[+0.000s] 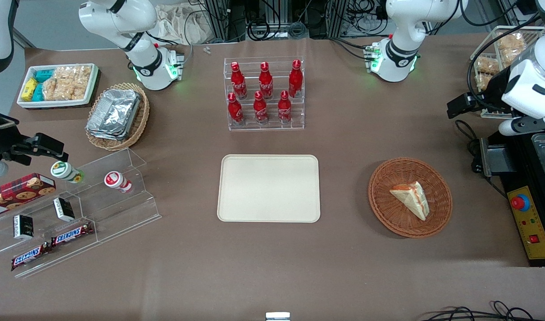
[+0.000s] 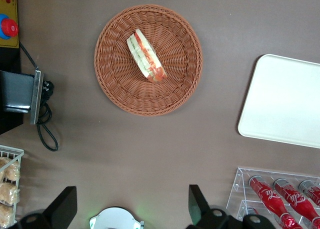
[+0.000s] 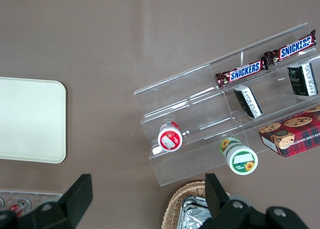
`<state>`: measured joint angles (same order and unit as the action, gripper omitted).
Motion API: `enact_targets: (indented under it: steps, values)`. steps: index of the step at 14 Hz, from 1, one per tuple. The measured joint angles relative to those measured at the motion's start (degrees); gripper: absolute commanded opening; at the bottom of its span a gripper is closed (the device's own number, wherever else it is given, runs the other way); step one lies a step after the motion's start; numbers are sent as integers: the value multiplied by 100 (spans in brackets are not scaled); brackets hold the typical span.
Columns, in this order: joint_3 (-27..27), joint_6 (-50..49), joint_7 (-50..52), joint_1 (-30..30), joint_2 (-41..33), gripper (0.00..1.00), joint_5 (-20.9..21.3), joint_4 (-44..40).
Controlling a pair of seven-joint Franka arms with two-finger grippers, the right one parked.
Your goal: Place sandwich from basket to tray
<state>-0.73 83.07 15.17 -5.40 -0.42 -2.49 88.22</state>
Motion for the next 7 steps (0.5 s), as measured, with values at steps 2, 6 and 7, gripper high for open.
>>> enact_targets:
  steps: [2, 6, 7]
  values:
    - [0, 0, 0, -5, 23, 100, 22, -31]
    - [0, 0, 2, -13, 59, 100, 31, -36]
    - [1, 0, 14, -13, 108, 100, 32, -35]
